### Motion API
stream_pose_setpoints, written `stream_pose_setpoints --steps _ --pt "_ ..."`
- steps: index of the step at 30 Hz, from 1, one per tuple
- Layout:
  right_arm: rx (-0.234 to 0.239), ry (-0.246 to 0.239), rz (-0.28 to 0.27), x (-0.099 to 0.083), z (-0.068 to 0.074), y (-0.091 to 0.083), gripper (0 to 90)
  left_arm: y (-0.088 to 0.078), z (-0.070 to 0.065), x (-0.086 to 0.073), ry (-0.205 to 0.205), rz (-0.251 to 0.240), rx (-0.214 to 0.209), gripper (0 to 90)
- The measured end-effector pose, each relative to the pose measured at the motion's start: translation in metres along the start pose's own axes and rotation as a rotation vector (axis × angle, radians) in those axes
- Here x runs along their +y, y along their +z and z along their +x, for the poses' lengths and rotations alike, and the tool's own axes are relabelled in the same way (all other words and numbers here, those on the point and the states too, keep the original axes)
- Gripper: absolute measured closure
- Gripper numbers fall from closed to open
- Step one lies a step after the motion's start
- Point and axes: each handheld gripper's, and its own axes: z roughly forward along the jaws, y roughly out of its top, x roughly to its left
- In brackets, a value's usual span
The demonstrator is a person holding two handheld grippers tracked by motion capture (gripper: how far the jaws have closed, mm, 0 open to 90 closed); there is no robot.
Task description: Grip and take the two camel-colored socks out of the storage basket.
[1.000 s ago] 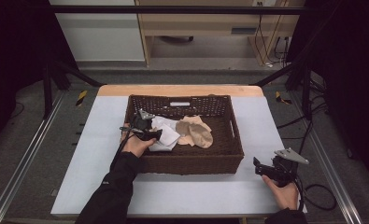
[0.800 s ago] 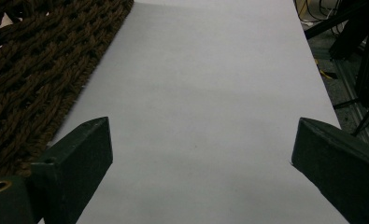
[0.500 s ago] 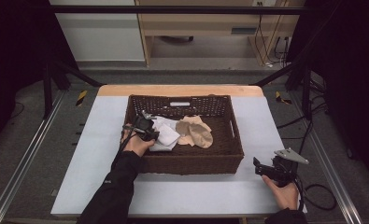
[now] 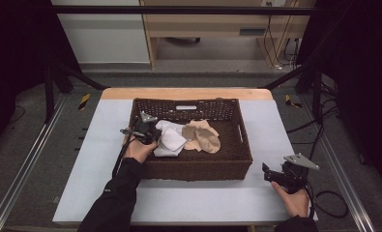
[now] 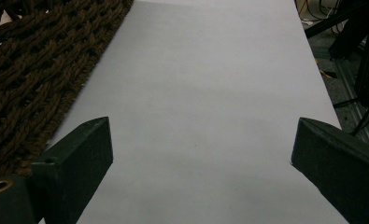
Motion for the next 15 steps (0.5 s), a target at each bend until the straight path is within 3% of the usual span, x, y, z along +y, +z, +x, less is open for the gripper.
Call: stream_pose_setpoints --steps 5,11,12,13,14,15 --pt "-0.001 -0.001 0.0 0.0 0.0 0.0 5.8 -0.012 0.0 0.004 -0.006 -0.088 -0.004 87.1" --pt "-0.002 0.0 0.001 0.0 0.0 0.0 5.8 -0.033 0.004 0.011 -0.035 -0.231 -0.005 87.6" --pt "-0.002 0.0 0.001 0.0 0.0 0.0 5.8 -0.033 0.004 0.011 -0.035 -0.231 -0.005 87.7" --pt "-0.002 0.0 0.0 0.0 0.0 0.0 5.7 -0.043 0.005 0.015 -0.026 -0.286 -0.006 87.7" --pt "-0.002 0.0 0.0 0.0 0.0 0.0 5.7 -0.043 0.005 0.015 -0.026 -0.286 -0.006 87.7" --pt "-0.003 0.001 -0.001 0.0 0.0 0.0 5.7 -0.051 0.005 0.019 -0.049 -0.308 -0.025 87.7"
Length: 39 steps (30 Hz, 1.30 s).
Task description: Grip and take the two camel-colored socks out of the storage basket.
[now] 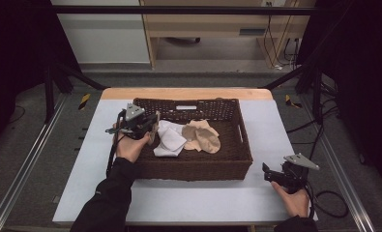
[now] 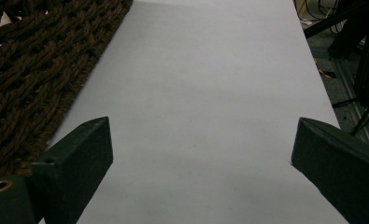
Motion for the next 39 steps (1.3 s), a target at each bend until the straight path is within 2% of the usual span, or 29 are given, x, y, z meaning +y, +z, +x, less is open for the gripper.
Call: stream_pose_setpoints --steps 1,3,10,21,22,29,39 --pt "0.0 0.0 0.0 0.0 0.0 0.0 5.7 0.0 0.0 0.0 0.0 0.0 0.0 87.7" --pt "-0.001 0.002 -0.002 0.0 0.0 0.0 5.8 -0.01 -0.001 0.009 -0.009 -0.048 -0.012 87.7" --pt "0.0 0.002 -0.006 0.0 -0.001 -0.001 5.8 -0.03 -0.006 0.028 -0.018 -0.123 -0.044 87.7" --pt "-0.002 0.003 -0.013 0.0 -0.001 -0.001 5.8 -0.059 -0.01 0.043 -0.013 -0.194 -0.073 87.6" --pt "-0.003 0.004 -0.012 0.0 -0.001 -0.001 5.7 -0.066 -0.009 0.045 -0.014 -0.209 -0.074 87.6" --pt "-0.002 0.005 -0.011 0.0 -0.001 -0.002 5.7 -0.085 -0.002 0.051 -0.025 -0.253 -0.082 87.6" --pt "-0.003 0.007 -0.014 0.0 -0.001 -0.002 5.7 -0.122 0.023 0.05 -0.042 -0.303 -0.055 87.6"
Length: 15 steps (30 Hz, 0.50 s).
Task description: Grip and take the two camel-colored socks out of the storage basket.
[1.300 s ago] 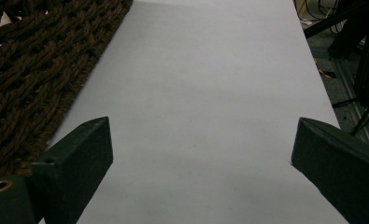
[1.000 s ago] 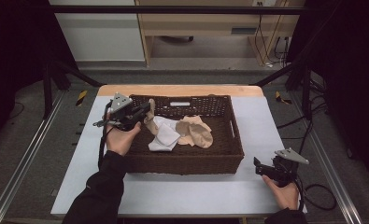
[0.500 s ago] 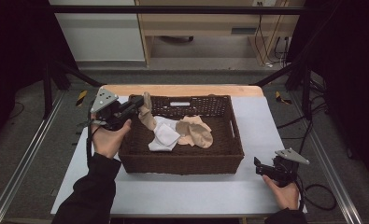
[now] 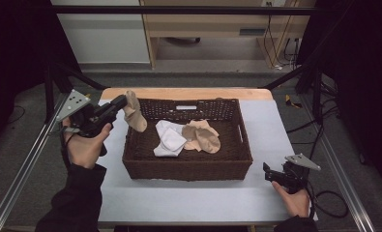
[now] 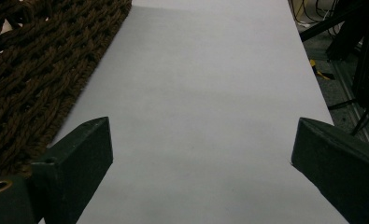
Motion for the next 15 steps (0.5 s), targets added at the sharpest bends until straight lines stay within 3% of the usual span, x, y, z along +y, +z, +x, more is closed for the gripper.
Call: stream_pose_setpoints --steps 8,15 --pt "-0.002 0.0 0.003 0.0 0.0 0.0 5.7 -0.026 0.022 0.001 -0.022 -0.031 0.039 87.6" --pt "-0.004 -0.004 0.004 0.0 0.0 0.0 5.7 -0.048 0.044 -0.015 -0.037 -0.016 0.096 87.6"
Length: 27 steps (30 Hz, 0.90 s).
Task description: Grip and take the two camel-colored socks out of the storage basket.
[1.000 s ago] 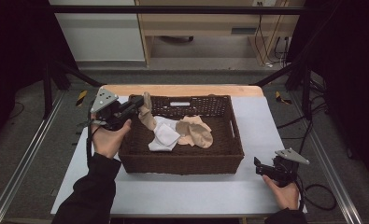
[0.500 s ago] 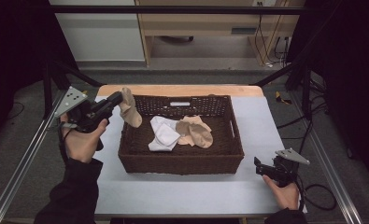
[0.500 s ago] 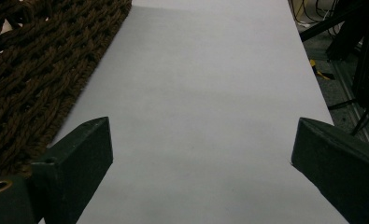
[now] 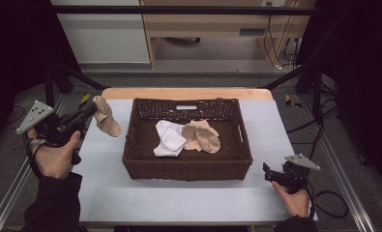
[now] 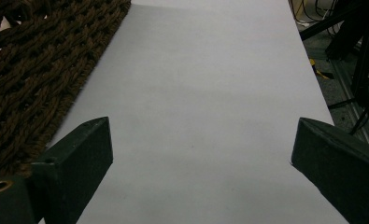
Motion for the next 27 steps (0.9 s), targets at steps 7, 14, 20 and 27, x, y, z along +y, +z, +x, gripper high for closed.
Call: stream_pose_setpoints --steps 7,14,20,27 --pt "-0.002 0.0 0.001 0.0 0.0 0.0 5.7 -0.005 0.022 -0.031 -0.031 0.056 0.05 87.6" --pt "-0.001 0.0 0.002 -0.001 0.0 0.0 5.7 -0.004 0.04 -0.072 -0.065 0.158 0.081 87.6" --pt "0.005 0.002 0.003 -0.001 0.0 -0.001 5.9 -0.002 0.051 -0.099 -0.065 0.267 0.123 87.5" --pt "0.006 -0.008 0.003 -0.002 0.002 -0.002 6.0 0.008 0.054 -0.131 -0.057 0.407 0.147 87.2"
